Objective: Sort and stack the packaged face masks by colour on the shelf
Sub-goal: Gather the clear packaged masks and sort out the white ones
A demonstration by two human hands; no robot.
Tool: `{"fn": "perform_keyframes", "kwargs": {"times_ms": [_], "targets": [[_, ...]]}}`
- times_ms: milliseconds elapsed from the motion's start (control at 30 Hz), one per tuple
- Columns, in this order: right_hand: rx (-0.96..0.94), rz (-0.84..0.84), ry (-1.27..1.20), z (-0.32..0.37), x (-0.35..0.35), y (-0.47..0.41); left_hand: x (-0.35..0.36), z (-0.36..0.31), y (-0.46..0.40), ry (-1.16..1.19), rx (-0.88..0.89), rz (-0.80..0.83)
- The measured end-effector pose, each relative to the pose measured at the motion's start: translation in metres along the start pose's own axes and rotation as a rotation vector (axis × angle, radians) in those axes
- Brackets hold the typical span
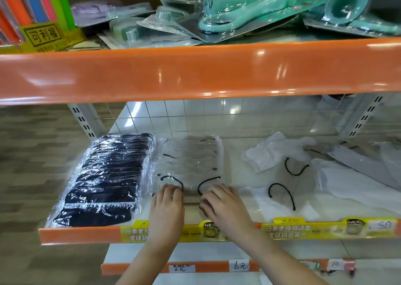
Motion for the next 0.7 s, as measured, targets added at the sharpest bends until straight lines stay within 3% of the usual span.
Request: {"fn": "perform_keyframes", "kwargs": {"times_ms": [300, 700], "targets": [[0.022, 0.063, -0.049, 0.003, -0.002, 0.001, -0.01, -0.003, 0.005, -0.01, -0.126, 0.122], [0.111, 0.059, -0.065, -0.02, -0.033, 0.008, -0.011, -0.068, -0.01, 0.162, -0.005, 0.134]]}}
Point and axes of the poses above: each hand's wrist, its own y-axis away from the middle knuckle, its own x-axis out of the palm, z = x × y, the point moved 3 cm from there along -y, towards the middle knuckle, and after that the axes turned 2 degrees about y, right-handed, at the moved point
